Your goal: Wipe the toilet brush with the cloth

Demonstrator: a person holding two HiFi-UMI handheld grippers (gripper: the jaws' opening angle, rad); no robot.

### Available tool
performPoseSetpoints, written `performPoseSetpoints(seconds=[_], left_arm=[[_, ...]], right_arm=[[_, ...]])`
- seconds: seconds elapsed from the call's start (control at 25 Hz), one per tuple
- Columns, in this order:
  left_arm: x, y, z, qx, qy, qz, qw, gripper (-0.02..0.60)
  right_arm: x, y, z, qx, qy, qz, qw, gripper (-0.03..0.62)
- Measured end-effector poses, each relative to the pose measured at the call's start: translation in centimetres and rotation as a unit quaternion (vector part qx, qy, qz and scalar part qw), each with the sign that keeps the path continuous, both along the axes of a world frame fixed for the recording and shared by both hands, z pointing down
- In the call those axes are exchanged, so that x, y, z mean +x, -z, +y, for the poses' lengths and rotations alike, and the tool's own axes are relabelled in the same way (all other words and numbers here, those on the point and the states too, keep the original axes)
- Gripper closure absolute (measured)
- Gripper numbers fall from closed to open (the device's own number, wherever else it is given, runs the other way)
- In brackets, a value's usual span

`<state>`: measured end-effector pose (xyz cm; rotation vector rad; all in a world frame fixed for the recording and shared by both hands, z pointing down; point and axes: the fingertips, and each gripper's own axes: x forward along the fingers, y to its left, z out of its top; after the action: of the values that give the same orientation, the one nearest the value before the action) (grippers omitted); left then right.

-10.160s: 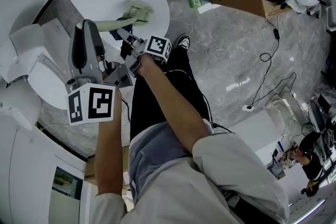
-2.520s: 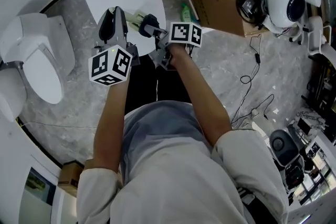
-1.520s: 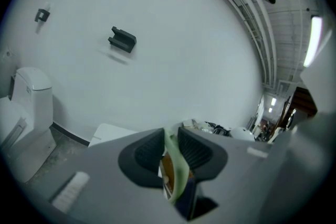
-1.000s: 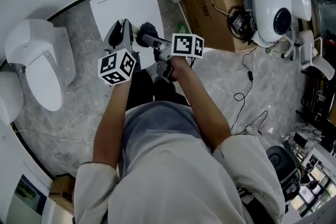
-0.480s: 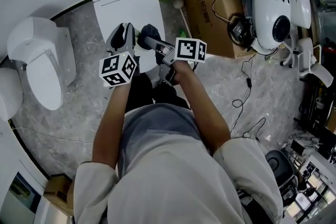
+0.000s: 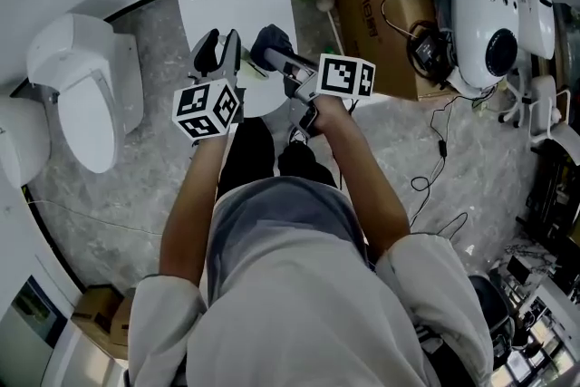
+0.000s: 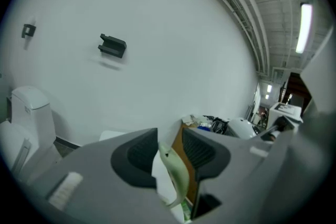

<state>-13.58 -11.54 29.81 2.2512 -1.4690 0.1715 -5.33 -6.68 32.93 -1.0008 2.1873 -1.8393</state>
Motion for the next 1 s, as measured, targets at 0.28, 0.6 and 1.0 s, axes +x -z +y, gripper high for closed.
performPoseSetpoints(seconds=[0.28,0.6,1.0], left_arm=[[-0.4,1.4,1.8,0.01,0.024,0.002,0.9997,0.581],[-0.8,2.8,4.1,0.023,0.048,-0.007,0.9985,0.581],[-0.7,6.2,8.5,0.024,0.053,-0.004,0.9983,0.581]], right_arm=[[2.1,1.8,0.9,0.051,0.018,0.052,0.997,0.507],[5.1,3.7,1.7,0.116,0.025,0.132,0.984,0.507],[7.0,7.7,4.0,0.206,0.033,0.228,0.951,0.507]])
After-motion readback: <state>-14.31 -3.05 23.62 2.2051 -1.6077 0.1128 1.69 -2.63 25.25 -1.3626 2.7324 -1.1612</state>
